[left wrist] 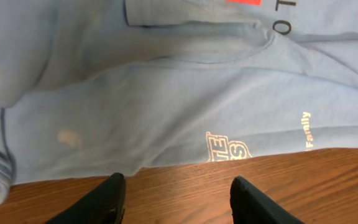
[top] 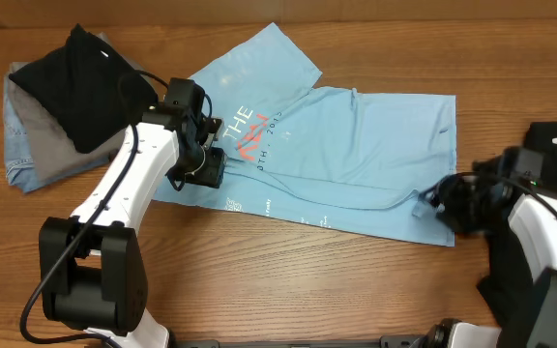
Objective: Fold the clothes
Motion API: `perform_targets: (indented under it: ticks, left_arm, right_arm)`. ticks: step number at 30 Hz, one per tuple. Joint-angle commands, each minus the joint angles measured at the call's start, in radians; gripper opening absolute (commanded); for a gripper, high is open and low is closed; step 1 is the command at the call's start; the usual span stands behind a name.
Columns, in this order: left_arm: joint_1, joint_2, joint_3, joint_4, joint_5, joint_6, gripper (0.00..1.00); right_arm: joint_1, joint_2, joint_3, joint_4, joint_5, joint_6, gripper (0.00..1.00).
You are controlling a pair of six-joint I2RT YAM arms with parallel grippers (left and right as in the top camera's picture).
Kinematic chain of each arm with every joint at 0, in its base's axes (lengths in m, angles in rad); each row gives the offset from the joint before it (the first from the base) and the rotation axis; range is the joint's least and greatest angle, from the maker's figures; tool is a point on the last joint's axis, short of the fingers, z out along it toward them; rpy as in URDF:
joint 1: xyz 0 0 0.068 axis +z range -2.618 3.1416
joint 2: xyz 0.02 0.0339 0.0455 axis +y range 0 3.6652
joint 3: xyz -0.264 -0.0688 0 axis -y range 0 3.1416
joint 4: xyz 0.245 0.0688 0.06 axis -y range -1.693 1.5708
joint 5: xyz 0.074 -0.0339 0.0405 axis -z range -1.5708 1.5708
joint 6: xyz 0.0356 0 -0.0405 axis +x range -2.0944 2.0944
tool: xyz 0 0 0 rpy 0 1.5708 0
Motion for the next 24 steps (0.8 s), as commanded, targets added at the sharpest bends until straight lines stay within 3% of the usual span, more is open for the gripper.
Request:
perform_targets:
  ticks: [1, 7, 11, 18, 24]
  left_arm:
    - [-0.008, 0.011, 0.010, -0.007, 0.030, -0.018, 0.58]
    - [-0.008, 0.011, 0.010, 0.022, 0.031, -0.019, 0.60]
    - [-0.008, 0.011, 0.010, 0.020, 0.031, -0.019, 0.59]
    - [-0.008, 0.011, 0.010, 0.021, 0.030, -0.018, 0.62]
    - [-0.007, 0.011, 0.010, 0.035, 0.030, -0.018, 0.63]
  right_arm:
    - [0.001, 0.038, 0.003, -0.067, 0.032, -0.020, 0.61]
    - [0.001, 0.042, -0.014, -0.014, 0.031, -0.013, 0.59]
    - [0.001, 0.043, -0.017, 0.028, 0.001, -0.010, 0.43]
    - [0.001, 0.043, -0.029, 0.028, 0.002, -0.010, 0.42]
    - [0.001, 0.043, -0.092, 0.130, -0.046, -0.010, 0.35]
